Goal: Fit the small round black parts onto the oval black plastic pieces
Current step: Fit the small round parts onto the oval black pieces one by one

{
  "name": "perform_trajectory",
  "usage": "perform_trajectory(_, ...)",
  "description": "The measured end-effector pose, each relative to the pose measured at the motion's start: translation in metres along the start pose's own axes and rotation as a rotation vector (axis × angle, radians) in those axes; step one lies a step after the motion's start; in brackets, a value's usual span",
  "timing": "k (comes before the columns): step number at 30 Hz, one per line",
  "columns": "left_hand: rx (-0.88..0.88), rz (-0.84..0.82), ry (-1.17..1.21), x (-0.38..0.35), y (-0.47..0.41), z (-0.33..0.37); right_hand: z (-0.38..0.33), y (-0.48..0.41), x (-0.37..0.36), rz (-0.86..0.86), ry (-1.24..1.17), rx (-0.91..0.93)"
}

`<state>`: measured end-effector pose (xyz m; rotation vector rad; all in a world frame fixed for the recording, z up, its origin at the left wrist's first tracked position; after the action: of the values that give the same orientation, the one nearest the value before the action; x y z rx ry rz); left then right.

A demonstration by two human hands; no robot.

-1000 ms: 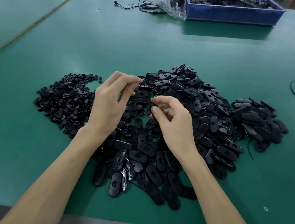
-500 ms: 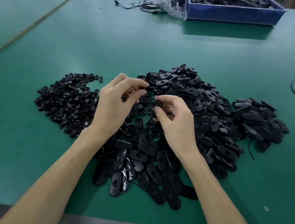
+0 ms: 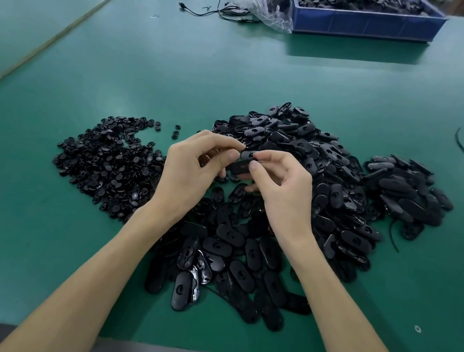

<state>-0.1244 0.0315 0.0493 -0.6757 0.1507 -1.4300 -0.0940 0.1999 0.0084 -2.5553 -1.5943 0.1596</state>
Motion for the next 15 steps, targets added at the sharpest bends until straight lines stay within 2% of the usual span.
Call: perform_trajectory(15, 0.024, 0.021, 0.008, 0.0013, 0.0007, -0.0023, 0.0027, -0.001, 0.0013, 0.023, -0.065, -0.031)
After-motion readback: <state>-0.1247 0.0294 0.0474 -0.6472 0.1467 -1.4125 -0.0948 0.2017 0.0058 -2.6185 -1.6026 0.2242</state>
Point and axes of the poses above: each hand's wrist, its own y-axis away from the middle knuckle, its own x-axis out of the back of the hand, z = x × y, the point moved 8 cm from there along -y, towards the middle knuckle, and after that the axes turned 11 degrees about z, right-handed, at the moved point
